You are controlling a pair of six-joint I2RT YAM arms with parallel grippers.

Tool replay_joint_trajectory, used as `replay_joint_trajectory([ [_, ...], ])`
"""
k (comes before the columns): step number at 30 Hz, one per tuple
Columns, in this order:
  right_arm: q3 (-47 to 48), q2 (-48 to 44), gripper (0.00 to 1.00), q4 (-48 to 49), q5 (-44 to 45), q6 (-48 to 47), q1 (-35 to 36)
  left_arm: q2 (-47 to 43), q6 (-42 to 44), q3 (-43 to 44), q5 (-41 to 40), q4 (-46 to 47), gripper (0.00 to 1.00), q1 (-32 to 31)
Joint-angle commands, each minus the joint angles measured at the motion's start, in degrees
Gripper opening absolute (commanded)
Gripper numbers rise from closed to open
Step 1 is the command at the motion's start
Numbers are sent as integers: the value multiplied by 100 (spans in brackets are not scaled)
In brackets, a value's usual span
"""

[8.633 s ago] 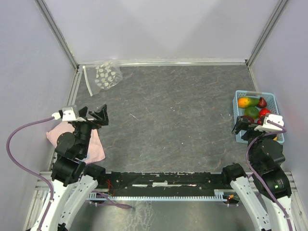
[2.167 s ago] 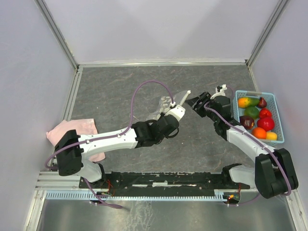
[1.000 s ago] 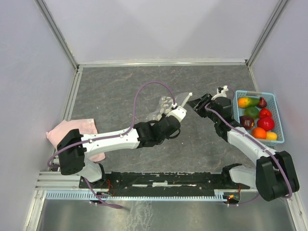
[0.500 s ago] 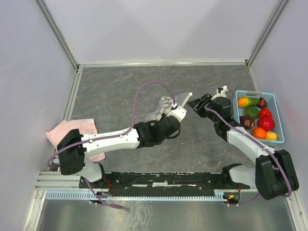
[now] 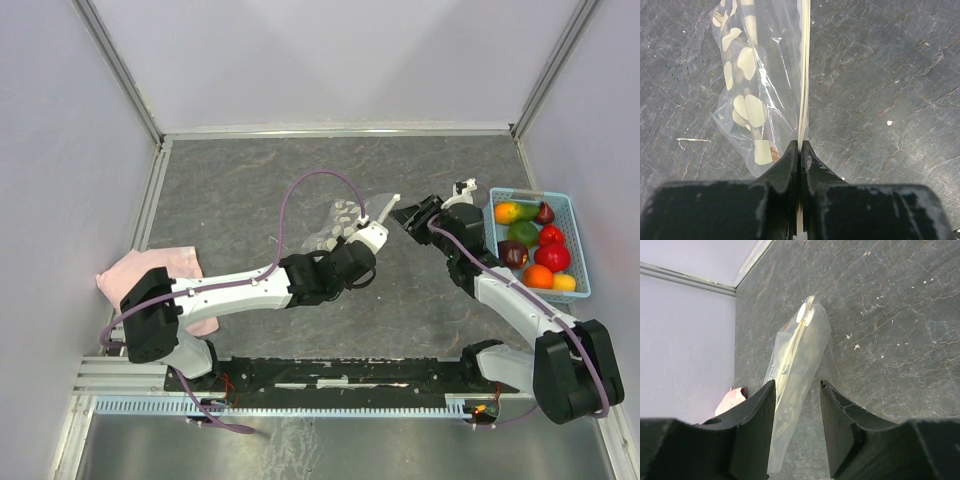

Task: Place the food in the zip-top bag and seal the zipper
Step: Open the zipper of the food storage bag.

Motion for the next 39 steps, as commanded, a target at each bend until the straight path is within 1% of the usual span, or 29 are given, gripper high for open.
replay_joint_trajectory([
  [1,30,35,49,224,1,26,21,-67,127,78,-109,300,3,-47],
  [21,56,417,47,660,-283,179,21,-60,157,55,-47,318,3,-83],
  [39,295,614,48,645,-653,131,16,135,378,113,-150,309,3,-218],
])
